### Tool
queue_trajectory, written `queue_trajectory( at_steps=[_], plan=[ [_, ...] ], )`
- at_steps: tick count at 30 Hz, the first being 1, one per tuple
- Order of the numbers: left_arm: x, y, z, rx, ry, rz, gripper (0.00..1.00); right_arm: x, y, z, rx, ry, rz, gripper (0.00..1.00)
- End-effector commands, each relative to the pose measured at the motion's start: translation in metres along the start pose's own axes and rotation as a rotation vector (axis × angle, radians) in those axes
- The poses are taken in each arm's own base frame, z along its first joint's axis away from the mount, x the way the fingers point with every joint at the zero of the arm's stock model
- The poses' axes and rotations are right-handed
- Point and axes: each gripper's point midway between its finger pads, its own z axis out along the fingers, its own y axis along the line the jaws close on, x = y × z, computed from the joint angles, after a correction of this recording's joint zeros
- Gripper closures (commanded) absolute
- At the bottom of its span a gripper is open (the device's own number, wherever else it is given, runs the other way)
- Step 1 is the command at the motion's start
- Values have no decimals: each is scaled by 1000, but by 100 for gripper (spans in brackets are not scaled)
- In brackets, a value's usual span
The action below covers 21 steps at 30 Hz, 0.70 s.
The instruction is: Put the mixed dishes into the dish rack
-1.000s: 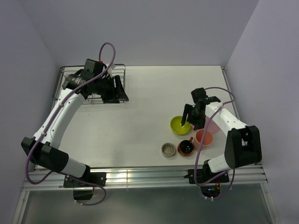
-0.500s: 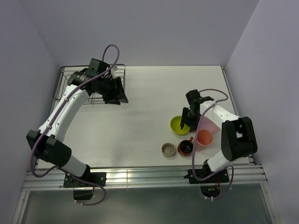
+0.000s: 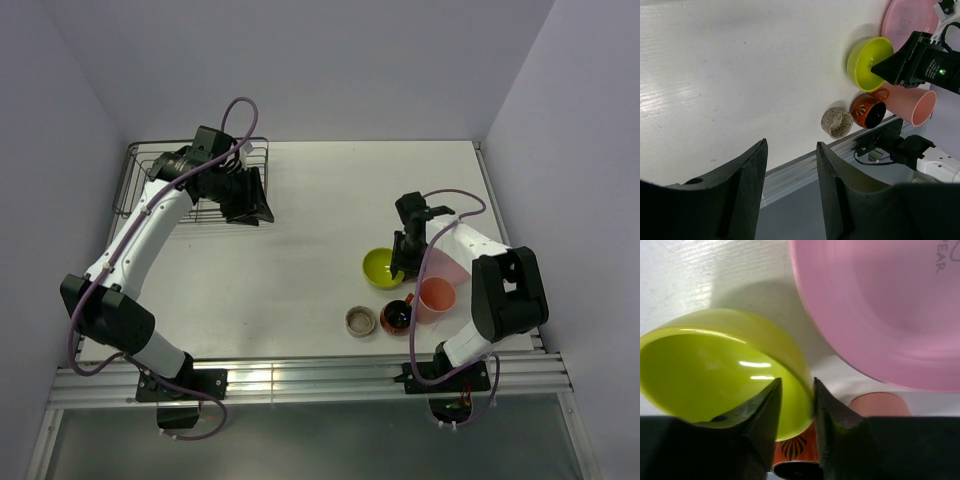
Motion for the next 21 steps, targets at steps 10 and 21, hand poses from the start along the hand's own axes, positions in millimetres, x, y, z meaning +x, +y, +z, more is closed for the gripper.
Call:
queue_trajectory(
  at_steps=[10,21],
  plan=[
    [-2,0,6,-38,4,21,44,-19,8,-3,2,-48,-32,73],
    [5,0,13,-45,24,28,42,-21,11,-5,-1,-50,-41,80]
  ],
)
